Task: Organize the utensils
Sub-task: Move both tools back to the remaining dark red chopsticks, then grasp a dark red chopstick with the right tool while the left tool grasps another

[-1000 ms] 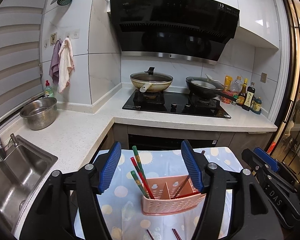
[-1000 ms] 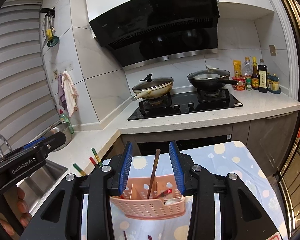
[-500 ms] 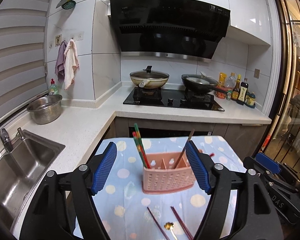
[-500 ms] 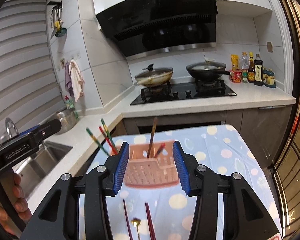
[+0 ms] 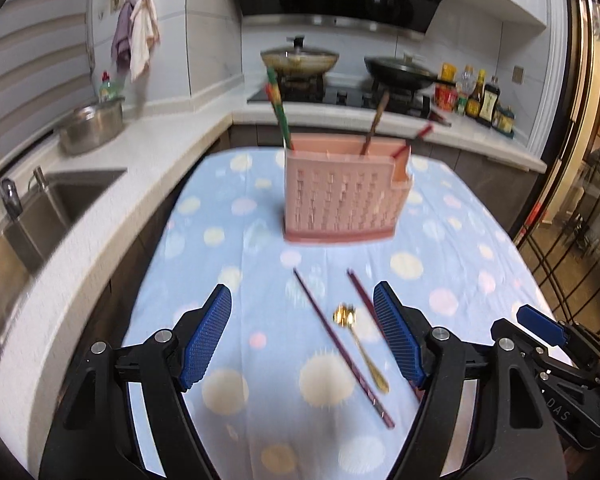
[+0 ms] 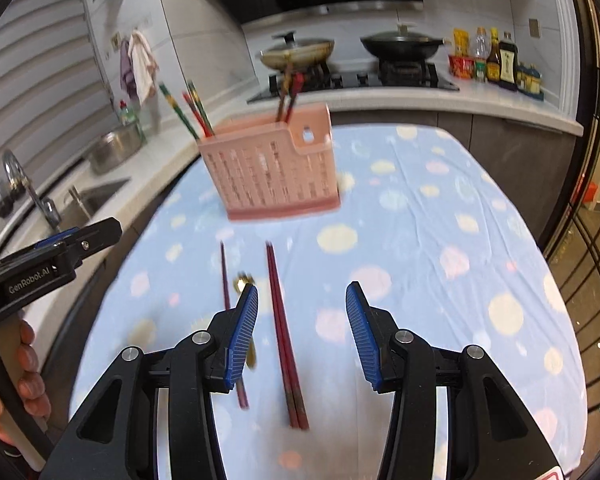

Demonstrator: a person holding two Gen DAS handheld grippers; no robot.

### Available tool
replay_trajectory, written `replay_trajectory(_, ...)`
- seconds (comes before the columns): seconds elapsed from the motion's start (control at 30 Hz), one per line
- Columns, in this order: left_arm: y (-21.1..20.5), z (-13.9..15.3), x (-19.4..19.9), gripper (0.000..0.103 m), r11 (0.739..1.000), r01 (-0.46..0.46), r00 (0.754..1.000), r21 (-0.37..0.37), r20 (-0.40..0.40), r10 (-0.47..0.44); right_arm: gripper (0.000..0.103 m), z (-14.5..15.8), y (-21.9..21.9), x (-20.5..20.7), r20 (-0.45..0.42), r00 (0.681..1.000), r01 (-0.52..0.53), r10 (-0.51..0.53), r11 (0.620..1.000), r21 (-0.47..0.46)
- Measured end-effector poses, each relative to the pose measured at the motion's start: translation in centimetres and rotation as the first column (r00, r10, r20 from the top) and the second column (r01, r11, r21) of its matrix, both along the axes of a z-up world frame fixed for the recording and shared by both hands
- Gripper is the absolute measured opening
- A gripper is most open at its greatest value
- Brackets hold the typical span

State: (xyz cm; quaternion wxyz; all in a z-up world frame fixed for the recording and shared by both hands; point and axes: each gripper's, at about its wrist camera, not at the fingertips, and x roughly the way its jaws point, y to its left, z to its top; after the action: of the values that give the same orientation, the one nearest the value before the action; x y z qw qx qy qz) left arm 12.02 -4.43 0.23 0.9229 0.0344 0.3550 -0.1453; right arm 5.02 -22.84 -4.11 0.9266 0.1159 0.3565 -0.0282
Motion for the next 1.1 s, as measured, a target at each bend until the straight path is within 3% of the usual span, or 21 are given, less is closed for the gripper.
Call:
replay_trajectory(0.27, 0.3, -6.4, -2.3, 0.07, 1.0, 0.001, 0.989, 0.028, -0.15, 0.004, 0.045, -5.6, 0.4, -2.3, -0.125, 0.992, -0.007, 0.007, 1.0, -0.001)
replay_trajectory(0.43, 0.3, -8.8, -2.9, 0.07, 0.999, 0.002, 0.98, 0.046, -0.199, 0.008, 0.045, -7.6, 0.6, -2.4, -0.161, 0.987, -0.012, 0.012, 1.0, -0.002)
replay_trajectory(1.1, -0.7, -10.5, -2.5, 0.07, 0.998, 0.028, 0.969, 0.059, -0.245, -0.012, 0.045, -9.9, 0.4, -1.2, -0.213, 0.977, -0.023, 0.027, 1.0, 0.018)
